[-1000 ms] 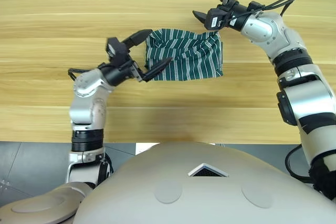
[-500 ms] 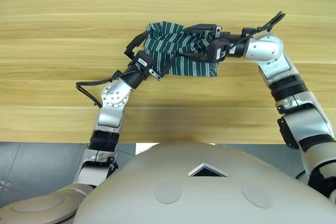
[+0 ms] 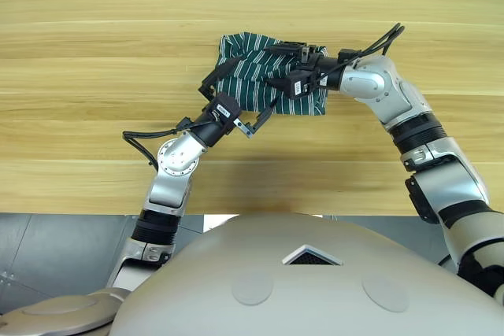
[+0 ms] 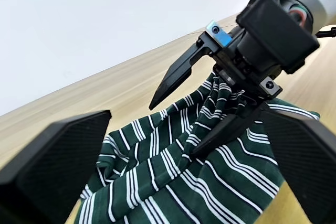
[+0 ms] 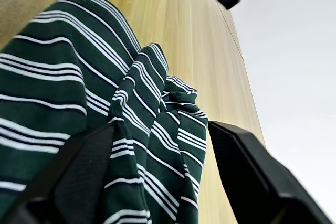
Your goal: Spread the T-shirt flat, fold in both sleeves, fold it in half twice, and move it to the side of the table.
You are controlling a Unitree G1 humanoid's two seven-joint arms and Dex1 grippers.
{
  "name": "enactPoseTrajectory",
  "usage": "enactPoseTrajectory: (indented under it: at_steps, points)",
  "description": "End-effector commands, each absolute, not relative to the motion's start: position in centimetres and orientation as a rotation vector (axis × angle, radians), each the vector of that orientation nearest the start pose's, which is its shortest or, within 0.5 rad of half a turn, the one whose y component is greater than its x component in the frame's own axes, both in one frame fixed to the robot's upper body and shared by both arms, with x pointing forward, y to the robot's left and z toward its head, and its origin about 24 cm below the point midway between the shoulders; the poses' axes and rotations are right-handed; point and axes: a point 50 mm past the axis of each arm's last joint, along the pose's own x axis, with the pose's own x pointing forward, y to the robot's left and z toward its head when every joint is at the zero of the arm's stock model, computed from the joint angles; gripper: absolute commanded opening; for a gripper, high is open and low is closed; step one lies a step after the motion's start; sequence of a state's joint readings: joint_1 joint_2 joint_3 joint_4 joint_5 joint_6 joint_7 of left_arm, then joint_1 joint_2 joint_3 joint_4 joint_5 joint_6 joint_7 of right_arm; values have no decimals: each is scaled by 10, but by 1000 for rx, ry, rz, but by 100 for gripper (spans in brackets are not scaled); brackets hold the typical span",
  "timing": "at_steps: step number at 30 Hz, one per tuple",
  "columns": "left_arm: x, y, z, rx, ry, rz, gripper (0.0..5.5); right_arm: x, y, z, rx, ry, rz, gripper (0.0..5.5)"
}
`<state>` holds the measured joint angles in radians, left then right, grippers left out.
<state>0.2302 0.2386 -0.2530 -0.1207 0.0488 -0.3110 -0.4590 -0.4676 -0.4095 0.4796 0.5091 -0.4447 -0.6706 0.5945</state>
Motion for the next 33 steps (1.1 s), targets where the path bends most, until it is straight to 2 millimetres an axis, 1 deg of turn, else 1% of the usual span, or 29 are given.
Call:
enactPoseTrajectory:
  at_steps: [1,3,7,12,14,17,19,20,23,24,25,26,28,29,31,33]
  points:
    - [186,118,37,252,-135,-701,511,290,-92,45,-1124,-286,1224,328]
    - [185,120,39,254,-142,-695,511,294,-92,46,-1149,-293,1197,328]
    - [183,125,37,263,-129,-682,511,310,-92,57,-1164,-326,1066,328]
    - [183,124,35,262,-124,-681,511,327,-94,66,-1129,-320,919,328]
    - [182,124,35,258,-123,-685,511,335,-98,65,-1125,-274,857,328]
    - [181,122,34,252,-121,-686,511,344,-109,55,-1167,-178,793,328]
    - [180,122,33,248,-121,-685,511,345,-114,58,-1152,-195,772,328]
    - [180,122,33,247,-122,-681,511,345,-115,64,-1118,-229,772,328]
    - [182,128,38,218,-154,-644,511,325,-109,89,-871,-382,955,328]
    - [183,134,45,179,-188,-610,511,315,-108,92,-784,-398,1048,328]
    - [185,143,51,140,-224,-564,511,309,-108,92,-718,-379,1118,328]
    - [188,154,59,116,-267,-500,511,304,-109,87,-668,-337,1185,328]
    - [190,179,70,57,-332,-372,511,298,-105,64,-612,-190,1294,328]
    - [191,188,73,44,-345,-327,511,295,-102,52,-596,-114,1341,328]
    - [189,196,74,38,-347,-298,511,295,-95,31,-579,46,1384,328]
    - [187,198,72,35,-335,-298,511,303,-87,16,-583,176,1363,328]
